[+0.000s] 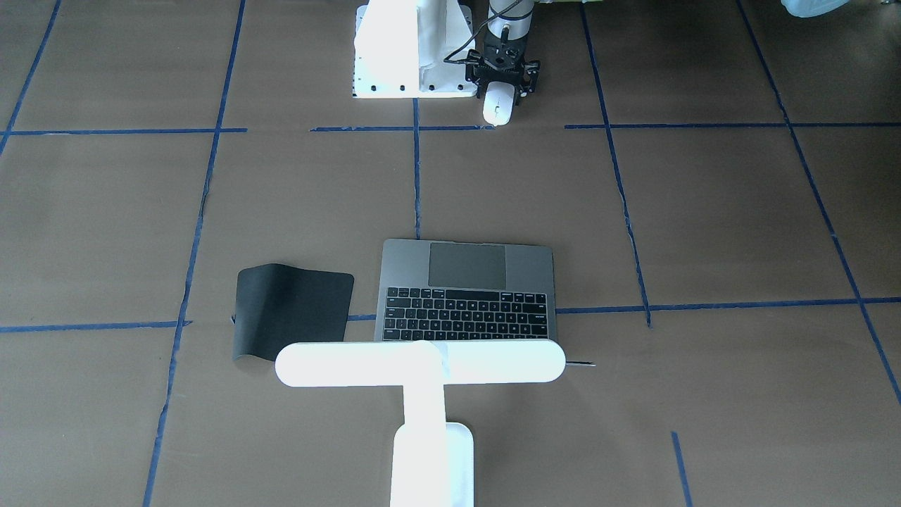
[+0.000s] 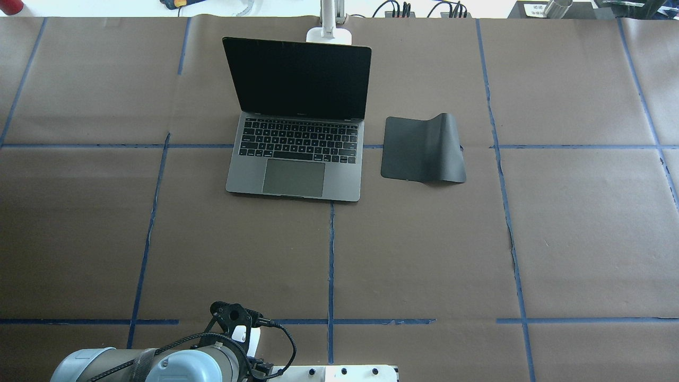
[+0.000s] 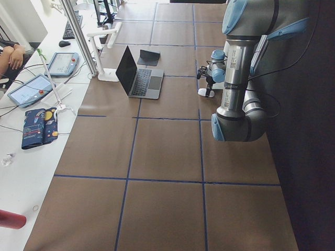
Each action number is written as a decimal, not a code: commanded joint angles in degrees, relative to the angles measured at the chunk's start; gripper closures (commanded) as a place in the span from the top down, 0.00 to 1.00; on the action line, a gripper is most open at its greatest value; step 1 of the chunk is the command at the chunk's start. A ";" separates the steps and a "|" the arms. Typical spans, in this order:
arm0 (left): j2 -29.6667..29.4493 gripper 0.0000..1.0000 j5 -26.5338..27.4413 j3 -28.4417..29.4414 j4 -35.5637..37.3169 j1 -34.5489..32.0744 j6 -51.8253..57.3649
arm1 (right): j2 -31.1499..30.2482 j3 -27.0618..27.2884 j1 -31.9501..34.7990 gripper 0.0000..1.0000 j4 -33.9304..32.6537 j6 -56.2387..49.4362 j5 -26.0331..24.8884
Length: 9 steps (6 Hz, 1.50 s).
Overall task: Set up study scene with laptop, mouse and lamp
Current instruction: 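Grasp the white mouse with the left gripper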
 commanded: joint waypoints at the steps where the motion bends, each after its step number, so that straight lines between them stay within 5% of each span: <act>1: 0.00 0.36 -0.02 -0.24 0.00 -0.33 0.12 | -0.09 0.06 0.00 1.00 0.00 0.00 0.17; 3: 0.00 0.18 -0.72 -2.25 0.26 -2.17 0.21 | -0.09 0.15 0.00 1.00 0.00 0.00 0.18; 6: -0.69 0.18 -2.03 -5.34 0.97 -7.87 4.69 | -0.52 0.15 0.00 1.00 0.09 0.00 0.18; 7: -2.87 0.18 -7.09 -5.08 1.14 -11.98 4.69 | -0.88 0.15 0.00 1.00 0.17 0.00 0.18; 9: -10.24 0.18 -8.19 -0.10 1.58 -15.17 7.58 | -1.58 -0.73 0.00 1.00 -0.09 0.61 0.00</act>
